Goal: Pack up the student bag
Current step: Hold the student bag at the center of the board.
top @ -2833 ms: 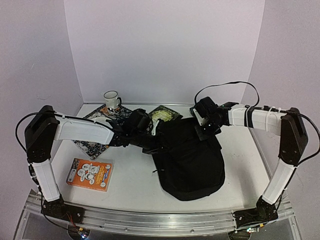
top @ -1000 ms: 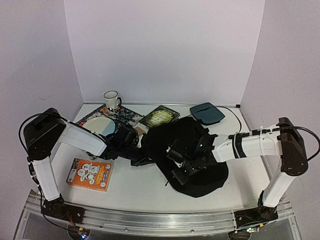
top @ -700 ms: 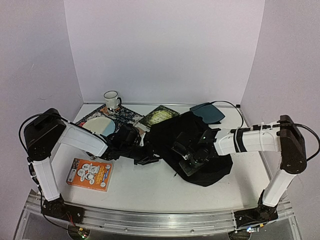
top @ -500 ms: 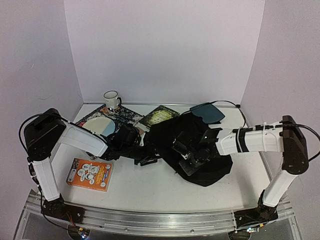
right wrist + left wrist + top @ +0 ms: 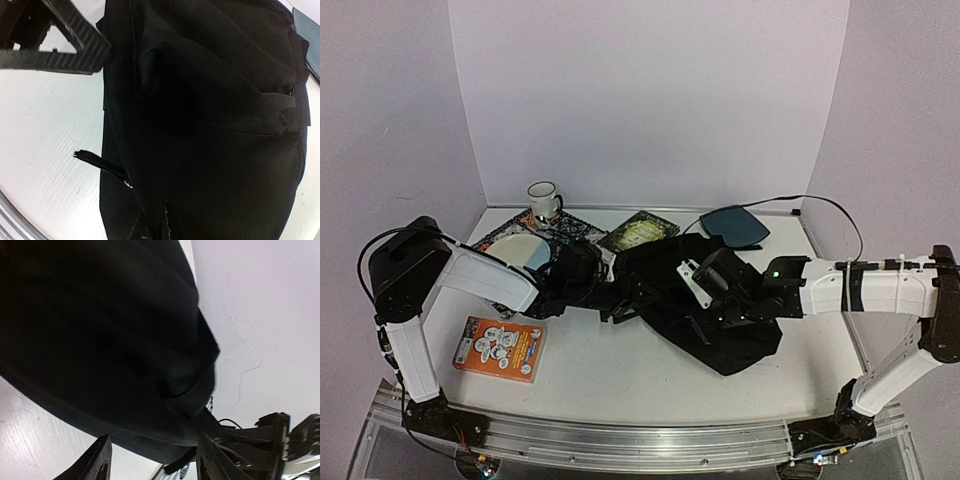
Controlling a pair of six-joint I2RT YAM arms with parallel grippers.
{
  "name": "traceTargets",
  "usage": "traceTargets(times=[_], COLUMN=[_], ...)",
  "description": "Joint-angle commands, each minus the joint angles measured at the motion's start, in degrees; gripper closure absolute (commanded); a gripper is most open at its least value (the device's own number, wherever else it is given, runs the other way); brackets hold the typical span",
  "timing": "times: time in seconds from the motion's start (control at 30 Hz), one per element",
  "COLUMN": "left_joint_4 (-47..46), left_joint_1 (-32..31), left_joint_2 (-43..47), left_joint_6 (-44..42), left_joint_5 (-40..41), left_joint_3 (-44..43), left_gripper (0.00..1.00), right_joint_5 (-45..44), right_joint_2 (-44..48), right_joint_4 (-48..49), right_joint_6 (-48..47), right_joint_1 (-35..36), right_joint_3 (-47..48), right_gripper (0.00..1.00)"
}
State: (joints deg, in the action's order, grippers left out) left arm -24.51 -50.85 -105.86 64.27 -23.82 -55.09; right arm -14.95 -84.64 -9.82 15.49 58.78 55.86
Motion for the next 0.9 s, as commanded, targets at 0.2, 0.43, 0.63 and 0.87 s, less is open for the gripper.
traceTargets(times=[0.2,0.43,0.63,0.87], left_joint_4=[-8.35,-10.49,-11.05,-11.24], left_joint_1=[-0.9,-1.1,-1.1,-1.1], left_joint_2=[-3.35,-4.14,-3.09,-3.09], left_joint_6=[5.74,6.52,7.17,10.18], left_joint_5=[-0.8,-0.88,-0.38,0.43], left_joint_3=[-3.37,-3.94,-3.96,-3.67], left_gripper=[0.44,0.88,1.0,1.0], right_joint_5=[0.12,1.53,1.8,-3.34], right_joint_2=[2.19,2.14,2.34,3.08], right_joint_4=[5.61,5.96,3.75,-2.18], right_joint_6=[-0.81,0.46,1.84,1.41], right_joint_1=[0.11,0.14,0.79,6.07], right_joint_3=[-0.15,-0.07,1.23,6.65], right_gripper=[1.0,1.0,0.95,0.73])
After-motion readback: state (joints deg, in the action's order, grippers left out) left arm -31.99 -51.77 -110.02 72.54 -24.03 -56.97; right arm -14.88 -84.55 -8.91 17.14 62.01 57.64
